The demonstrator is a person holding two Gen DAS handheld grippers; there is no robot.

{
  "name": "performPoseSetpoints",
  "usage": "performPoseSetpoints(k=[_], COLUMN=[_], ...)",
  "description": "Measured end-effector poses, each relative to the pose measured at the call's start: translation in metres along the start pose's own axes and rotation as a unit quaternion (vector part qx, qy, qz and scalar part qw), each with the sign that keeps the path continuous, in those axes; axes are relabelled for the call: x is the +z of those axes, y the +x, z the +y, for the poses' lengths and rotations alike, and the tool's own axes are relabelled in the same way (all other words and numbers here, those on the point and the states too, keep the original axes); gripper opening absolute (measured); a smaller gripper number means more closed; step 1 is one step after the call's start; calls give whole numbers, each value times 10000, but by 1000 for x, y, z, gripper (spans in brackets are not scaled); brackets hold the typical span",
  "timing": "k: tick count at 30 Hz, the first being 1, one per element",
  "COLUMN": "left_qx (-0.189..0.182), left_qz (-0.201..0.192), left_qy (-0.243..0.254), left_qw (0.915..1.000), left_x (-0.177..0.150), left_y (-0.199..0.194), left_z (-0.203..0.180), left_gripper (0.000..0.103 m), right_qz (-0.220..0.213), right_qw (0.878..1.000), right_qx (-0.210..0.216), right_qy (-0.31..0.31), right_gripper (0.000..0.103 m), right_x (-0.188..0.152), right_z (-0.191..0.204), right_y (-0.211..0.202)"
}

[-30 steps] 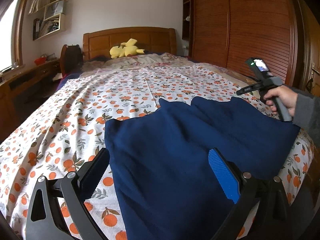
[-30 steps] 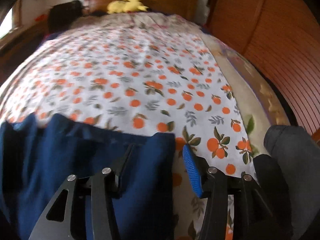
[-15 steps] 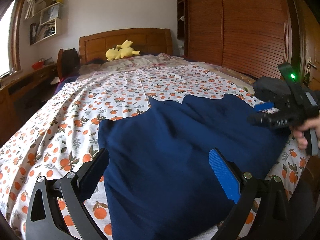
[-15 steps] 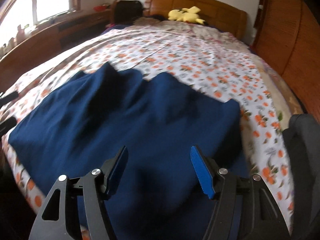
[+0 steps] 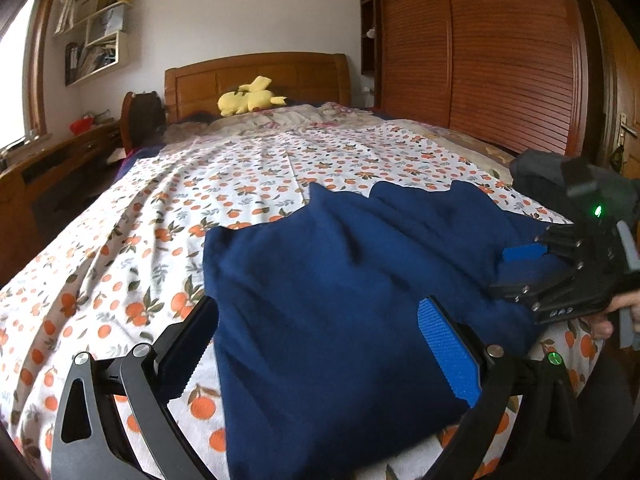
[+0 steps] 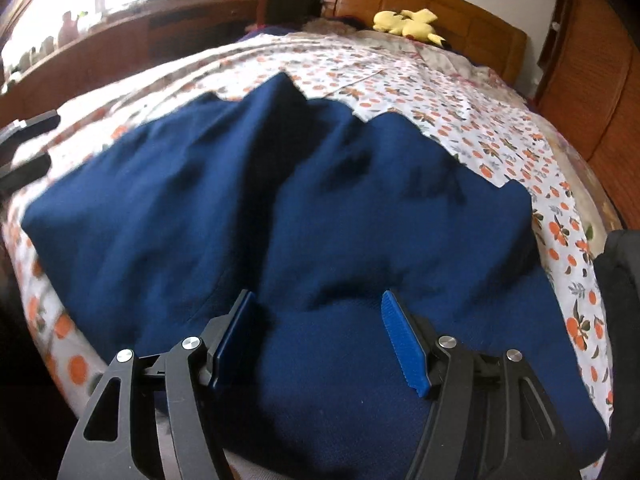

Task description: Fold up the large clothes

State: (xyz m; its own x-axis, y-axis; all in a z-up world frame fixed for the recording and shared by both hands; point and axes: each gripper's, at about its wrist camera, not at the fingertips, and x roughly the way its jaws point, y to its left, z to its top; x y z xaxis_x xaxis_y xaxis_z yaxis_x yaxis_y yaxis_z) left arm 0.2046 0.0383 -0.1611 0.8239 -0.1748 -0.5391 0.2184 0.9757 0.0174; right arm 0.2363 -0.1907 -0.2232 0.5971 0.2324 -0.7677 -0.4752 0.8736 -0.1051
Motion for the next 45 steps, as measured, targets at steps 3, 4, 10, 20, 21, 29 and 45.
performPoseSetpoints(k=[3,4,10,20,21,29,45], left_qx=[127,198,699,648,660,789,350], left_qz=[55,88,388,920,950,1126,708], left_qy=[-132,-171,-493,-1234,-1241,-1355,-1308], left_qw=[9998,9996,9956,9860,9855,9812,9883], left_x=[-9,-11,-31,-59,-59,-65,-3], left_y=[-10,-12,-26,-30,-29,-25,-41], left_z=[6,7,23,46,45,37,7], left_gripper=[100,100,100,77,75,67,8], right_qz=[-44,-57,-40,-245,-272,-464,-813], right_qw=[10000,10000,9999,9992,9990,9973,9946], right_qx=[-31,-30,139,316,350,556,598], right_qy=[-2,-10,-11,-37,-15,82,221], right_gripper=[63,63,63,63,63,63,63], right_x=[-3,-3,-4,-10,-10,-7,-26], right_z=[0,0,-5,-8,-9,-11,-38], right_y=[1,1,5,0,-1,-23,-53])
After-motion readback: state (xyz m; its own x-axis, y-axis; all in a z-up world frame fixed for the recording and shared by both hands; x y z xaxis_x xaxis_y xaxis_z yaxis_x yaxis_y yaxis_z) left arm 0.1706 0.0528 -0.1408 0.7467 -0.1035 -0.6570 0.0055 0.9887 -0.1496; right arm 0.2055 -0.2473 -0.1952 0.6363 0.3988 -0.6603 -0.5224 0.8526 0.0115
